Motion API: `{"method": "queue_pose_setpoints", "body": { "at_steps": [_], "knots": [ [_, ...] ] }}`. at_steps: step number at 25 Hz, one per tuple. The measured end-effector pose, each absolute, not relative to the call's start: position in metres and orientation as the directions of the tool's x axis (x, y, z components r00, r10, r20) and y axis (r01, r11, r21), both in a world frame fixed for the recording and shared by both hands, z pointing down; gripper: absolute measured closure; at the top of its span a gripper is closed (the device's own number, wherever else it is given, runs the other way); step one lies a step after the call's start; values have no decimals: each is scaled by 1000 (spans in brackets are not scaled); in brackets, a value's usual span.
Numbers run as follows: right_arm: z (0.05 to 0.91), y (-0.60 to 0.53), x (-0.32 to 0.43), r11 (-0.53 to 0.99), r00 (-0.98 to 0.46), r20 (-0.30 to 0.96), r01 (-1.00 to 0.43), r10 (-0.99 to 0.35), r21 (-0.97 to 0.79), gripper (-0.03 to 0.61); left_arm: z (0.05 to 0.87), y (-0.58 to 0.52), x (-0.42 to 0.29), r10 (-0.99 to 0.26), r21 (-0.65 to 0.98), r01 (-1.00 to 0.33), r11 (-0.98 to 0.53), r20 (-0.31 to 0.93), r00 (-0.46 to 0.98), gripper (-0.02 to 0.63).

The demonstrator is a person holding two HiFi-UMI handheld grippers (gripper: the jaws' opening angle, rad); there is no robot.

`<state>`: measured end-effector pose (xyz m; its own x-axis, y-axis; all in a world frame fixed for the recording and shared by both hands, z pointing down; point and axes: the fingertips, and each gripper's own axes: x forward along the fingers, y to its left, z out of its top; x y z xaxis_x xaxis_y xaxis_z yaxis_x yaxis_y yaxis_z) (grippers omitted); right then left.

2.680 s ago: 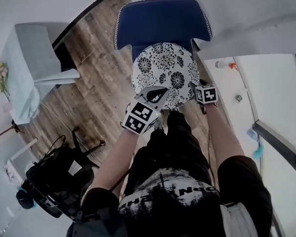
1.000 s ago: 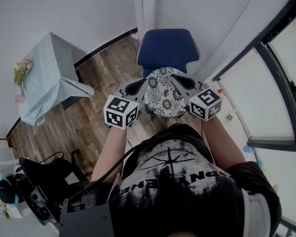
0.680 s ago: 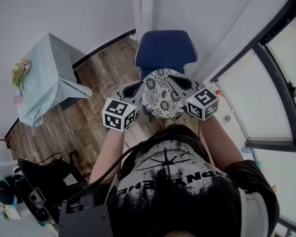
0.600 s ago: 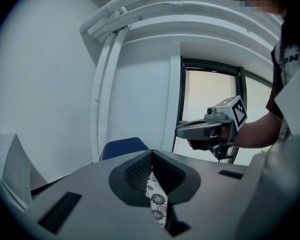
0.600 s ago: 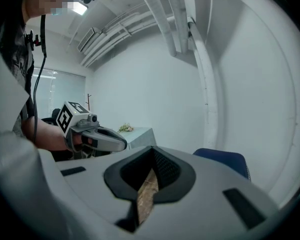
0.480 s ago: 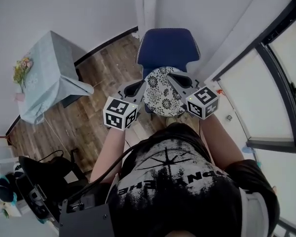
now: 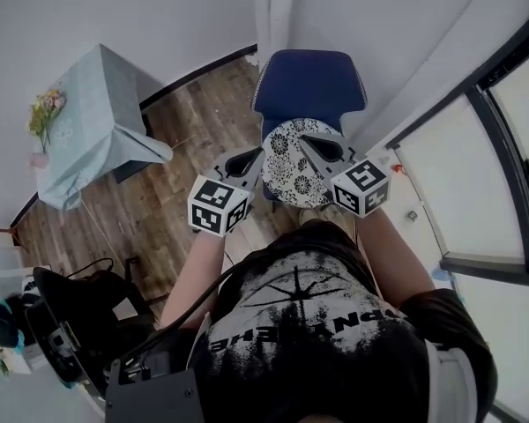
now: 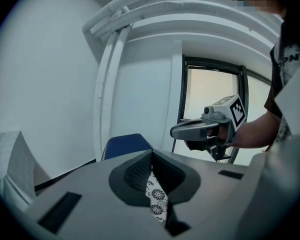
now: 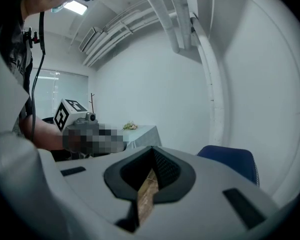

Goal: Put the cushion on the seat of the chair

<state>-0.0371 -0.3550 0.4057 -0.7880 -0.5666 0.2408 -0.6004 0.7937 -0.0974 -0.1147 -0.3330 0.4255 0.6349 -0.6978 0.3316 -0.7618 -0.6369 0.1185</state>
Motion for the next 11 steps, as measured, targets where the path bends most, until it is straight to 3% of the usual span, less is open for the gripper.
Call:
{"method": "queue_pose_setpoints", "body": {
  "at_steps": [11],
  "knots": [
    [408, -351, -54, 814, -807, 228, -574, -545, -90, 560, 429, -332, -121, -700, 109, -764, -636, 335, 631, 598]
  ]
}}
